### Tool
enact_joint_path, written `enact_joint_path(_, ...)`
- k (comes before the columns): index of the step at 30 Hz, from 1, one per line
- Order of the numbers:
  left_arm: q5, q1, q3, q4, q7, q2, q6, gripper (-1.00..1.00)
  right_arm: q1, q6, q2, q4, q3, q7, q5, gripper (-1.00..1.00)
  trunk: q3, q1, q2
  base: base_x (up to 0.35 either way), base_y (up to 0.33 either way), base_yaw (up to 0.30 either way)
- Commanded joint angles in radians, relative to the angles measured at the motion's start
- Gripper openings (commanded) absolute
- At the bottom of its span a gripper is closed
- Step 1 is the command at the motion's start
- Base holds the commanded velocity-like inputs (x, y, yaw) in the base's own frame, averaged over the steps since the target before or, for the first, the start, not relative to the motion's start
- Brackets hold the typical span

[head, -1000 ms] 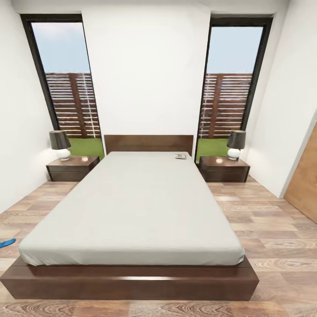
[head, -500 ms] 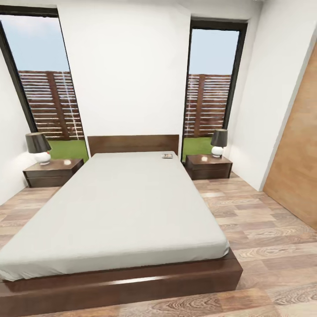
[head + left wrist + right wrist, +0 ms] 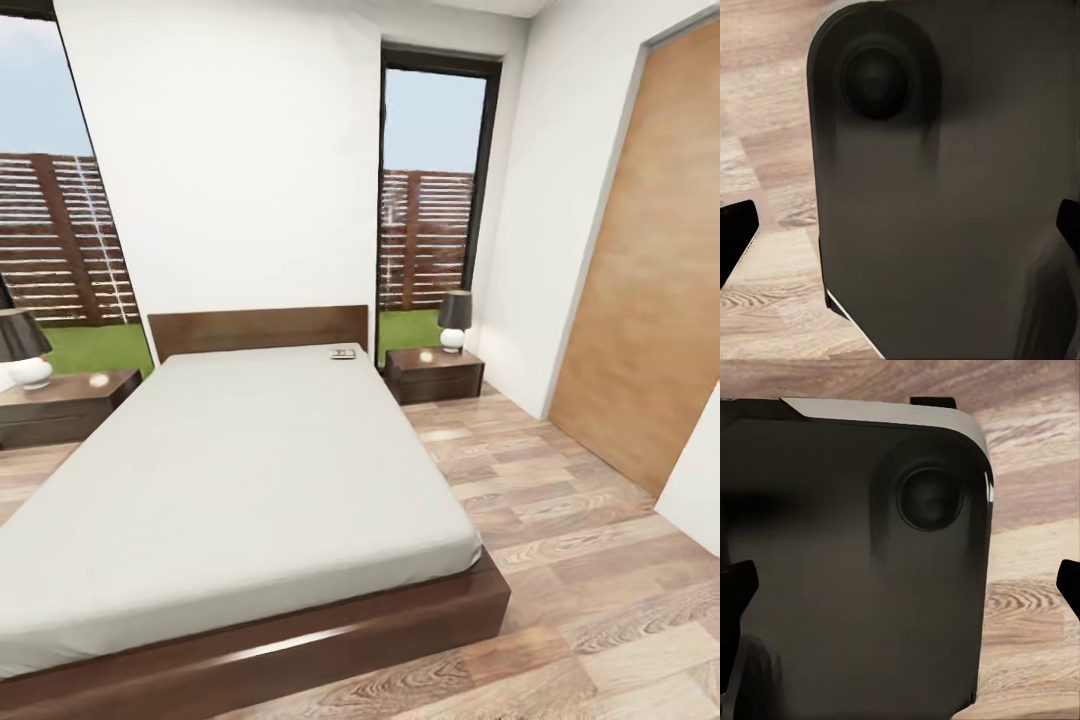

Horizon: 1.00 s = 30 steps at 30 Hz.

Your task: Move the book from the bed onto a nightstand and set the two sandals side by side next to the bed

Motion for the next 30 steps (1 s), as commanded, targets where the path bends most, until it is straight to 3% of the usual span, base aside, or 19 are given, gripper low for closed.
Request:
enact_joint_path(1,0.001,0.0,0.001,-0.003,-0.001,0.0,-0.001,1.0,-0.001,-0.001,0.0,0.0,0.0,0.0,-0.001,1.0,-0.001,0.0,0.0,0.0,0.0,-0.261)
enact_joint_path(30,0.001,0.0,0.002,-0.012,-0.001,-0.001,-0.006,1.0,-0.001,-0.001,-0.009,0.0,-0.001,0.0,-0.003,1.0,-0.001,0.0,0.0,0.0,0.0,-0.262)
